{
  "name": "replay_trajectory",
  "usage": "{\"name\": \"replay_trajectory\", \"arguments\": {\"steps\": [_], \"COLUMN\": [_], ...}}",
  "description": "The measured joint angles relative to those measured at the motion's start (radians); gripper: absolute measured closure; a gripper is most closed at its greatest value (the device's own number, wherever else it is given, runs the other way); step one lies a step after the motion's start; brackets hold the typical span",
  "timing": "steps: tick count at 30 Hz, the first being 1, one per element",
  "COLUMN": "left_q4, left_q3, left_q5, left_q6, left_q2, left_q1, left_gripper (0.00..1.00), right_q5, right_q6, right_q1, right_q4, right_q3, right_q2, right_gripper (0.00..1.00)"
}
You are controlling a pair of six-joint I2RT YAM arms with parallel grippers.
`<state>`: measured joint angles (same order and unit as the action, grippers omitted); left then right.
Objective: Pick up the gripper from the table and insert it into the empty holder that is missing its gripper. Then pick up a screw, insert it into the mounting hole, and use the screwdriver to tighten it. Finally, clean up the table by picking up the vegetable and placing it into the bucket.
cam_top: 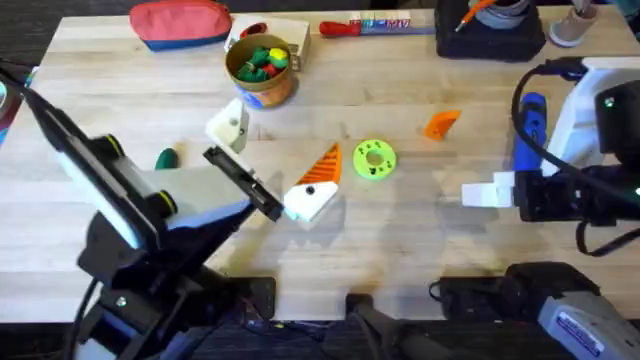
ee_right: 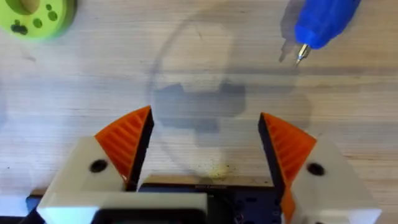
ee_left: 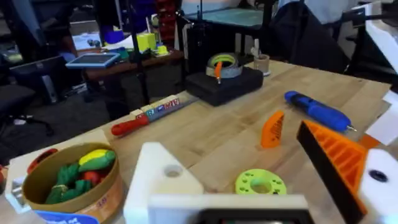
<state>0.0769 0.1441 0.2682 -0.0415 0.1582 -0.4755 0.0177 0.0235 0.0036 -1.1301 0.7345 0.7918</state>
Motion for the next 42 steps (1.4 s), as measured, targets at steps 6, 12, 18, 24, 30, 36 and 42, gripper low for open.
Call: {"name": "replay_trajectory", "arguments": {"steps": [6, 12, 18, 24, 30, 36, 42], "left_q4": [0.025, -0.062, -0.131, -0.131, -0.131, -0.131, -0.131], "left_q3": [-0.114, -0.138, -0.138, -0.138, -0.138, -0.138, -0.138], "left_q5": [0.031, 0.084, 0.107, 0.107, 0.11, 0.11, 0.11], "left_q6": [0.024, 0.031, 0.035, 0.035, 0.035, 0.035, 0.035], "left_q2": [-0.143, -0.153, -0.148, -0.148, -0.148, -0.148, -0.148], "left_q1": [0.0, -0.005, -0.005, -0.005, -0.005, -0.005, -0.005], "left_gripper": [0.067, 0.067, 0.067, 0.067, 0.067, 0.067, 0.067], "right_q5": [0.0, 0.0, 0.0, 0.0, 0.0, 0.0, 0.0], "right_q6": [0.0, 0.0, 0.0, 0.0, 0.0, 0.0, 0.0], "right_q1": [0.0, 0.0, 0.0, 0.0, 0.0, 0.0, 0.0], "right_q4": [0.0, 0.0, 0.0, 0.0, 0.0, 0.0, 0.002], "right_q3": [0.0, 0.0, 0.0, 0.0, 0.0, 0.0, 0.0], "right_q2": [0.0, 0.0, 0.0, 0.0, 0.0, 0.0, 0.0], "right_gripper": [0.01, 0.01, 0.01, 0.01, 0.01, 0.01, 0.01]}}
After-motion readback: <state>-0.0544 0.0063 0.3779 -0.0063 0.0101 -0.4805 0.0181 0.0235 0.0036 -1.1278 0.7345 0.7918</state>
